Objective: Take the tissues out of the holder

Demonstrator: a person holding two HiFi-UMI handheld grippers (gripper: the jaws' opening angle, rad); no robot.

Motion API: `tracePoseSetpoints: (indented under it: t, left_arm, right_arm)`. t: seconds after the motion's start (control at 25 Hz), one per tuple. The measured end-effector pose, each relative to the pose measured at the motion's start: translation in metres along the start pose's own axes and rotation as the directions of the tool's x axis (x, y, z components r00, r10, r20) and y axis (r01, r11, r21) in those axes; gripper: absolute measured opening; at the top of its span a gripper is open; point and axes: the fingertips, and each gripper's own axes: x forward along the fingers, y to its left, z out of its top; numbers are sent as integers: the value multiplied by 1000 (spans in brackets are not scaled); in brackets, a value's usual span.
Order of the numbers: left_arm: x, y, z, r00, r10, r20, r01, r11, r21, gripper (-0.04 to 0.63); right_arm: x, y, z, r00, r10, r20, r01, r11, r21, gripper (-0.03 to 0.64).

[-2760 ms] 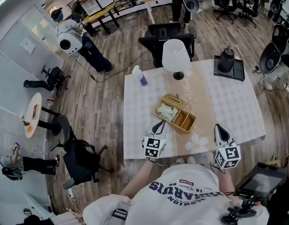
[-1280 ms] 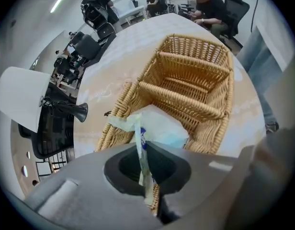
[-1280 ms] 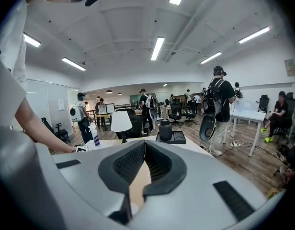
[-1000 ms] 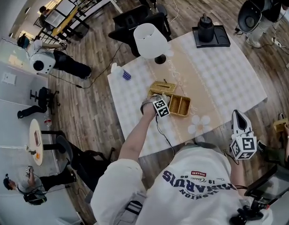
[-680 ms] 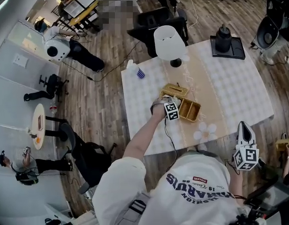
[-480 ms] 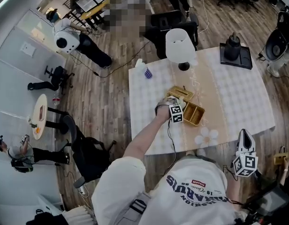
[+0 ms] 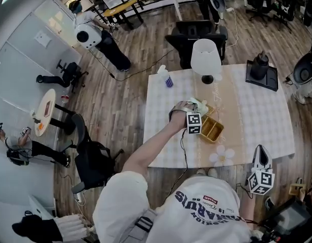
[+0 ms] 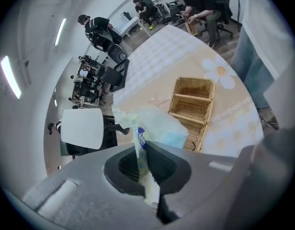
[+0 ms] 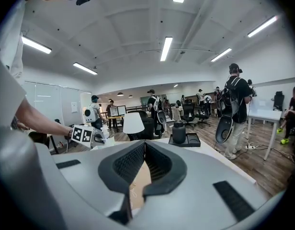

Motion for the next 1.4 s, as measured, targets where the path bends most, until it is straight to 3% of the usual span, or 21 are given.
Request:
tracePoseSetpoints:
  t: [0.32,0.6,1.4]
  left_arm:
    - [-105,59,-1,996,82,-20,-81,995,54,2]
    - [-188,92,6,975,220,-21,-220,975,23,2]
    - [-197,79,16,971,239,-2,-238,971,23,2]
  right_arm:
    - [13,16,15,997,78,16,-77,997,-24,9]
    - [10,16,19,995,97,17,-96,995,-35,9]
    - [0,14,13,996,85,22,-84,996,-28,8]
